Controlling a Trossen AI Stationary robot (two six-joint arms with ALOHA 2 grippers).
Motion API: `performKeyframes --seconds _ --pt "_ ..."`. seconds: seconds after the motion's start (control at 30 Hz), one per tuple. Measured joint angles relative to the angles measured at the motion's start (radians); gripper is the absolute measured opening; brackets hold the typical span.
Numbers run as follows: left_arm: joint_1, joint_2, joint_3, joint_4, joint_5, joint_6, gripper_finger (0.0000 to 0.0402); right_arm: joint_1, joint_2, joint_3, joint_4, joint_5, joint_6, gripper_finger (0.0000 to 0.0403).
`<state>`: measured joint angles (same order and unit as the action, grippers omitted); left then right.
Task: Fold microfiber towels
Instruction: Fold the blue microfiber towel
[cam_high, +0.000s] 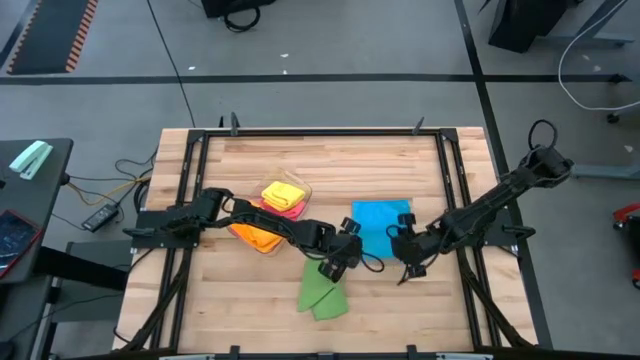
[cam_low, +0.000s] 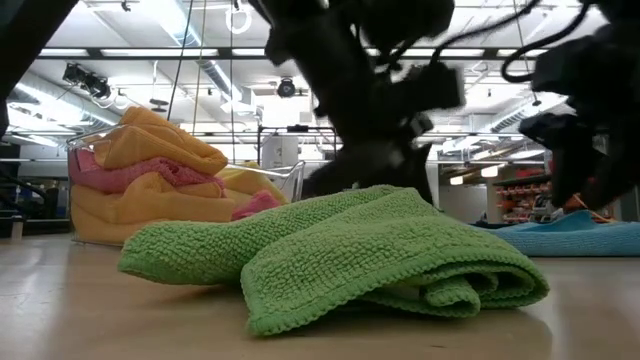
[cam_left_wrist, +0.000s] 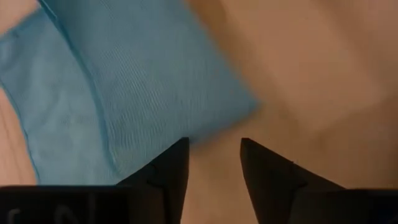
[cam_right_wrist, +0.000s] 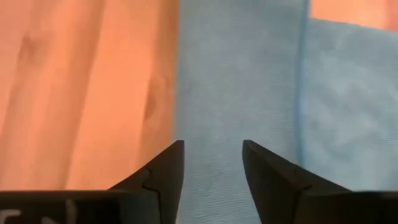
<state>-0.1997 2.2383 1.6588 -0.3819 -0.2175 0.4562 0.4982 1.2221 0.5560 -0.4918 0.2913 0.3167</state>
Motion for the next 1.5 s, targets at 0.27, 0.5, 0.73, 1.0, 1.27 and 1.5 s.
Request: performKeyframes --seconds 0.27,0.5,0.73,1.0,1.27,1.5 --pt "-0.006 0.002 -0.073 0.103 -0.149 0.296 0.0234 0.048 0.0 -0.038 0.067 0.047 0.024 0.0222" --pt "0.021 0.005 -0.096 0.144 -0.134 0.345 0.0254 0.048 0.0 -0.038 0.072 0.054 0.031 0.0232" --pt "0.008 0.008 -0.098 0.143 -0.151 0.314 0.0207 0.048 0.0 -0.038 0.073 0.073 0.049 0.0231" --pt "-0.057 0.014 -0.094 0.13 -0.337 0.426 0.0153 0.048 0.0 -0.038 0.073 0.075 0.056 0.0231" --pt "-0.072 0.014 -0.094 0.162 -0.393 0.484 0.0163 0.048 0.0 -0.038 0.073 0.091 0.061 0.0231" --pt "-0.049 0.015 -0.094 0.211 -0.309 0.572 0.0207 0.048 0.0 -0.038 0.073 0.105 0.057 0.0231"
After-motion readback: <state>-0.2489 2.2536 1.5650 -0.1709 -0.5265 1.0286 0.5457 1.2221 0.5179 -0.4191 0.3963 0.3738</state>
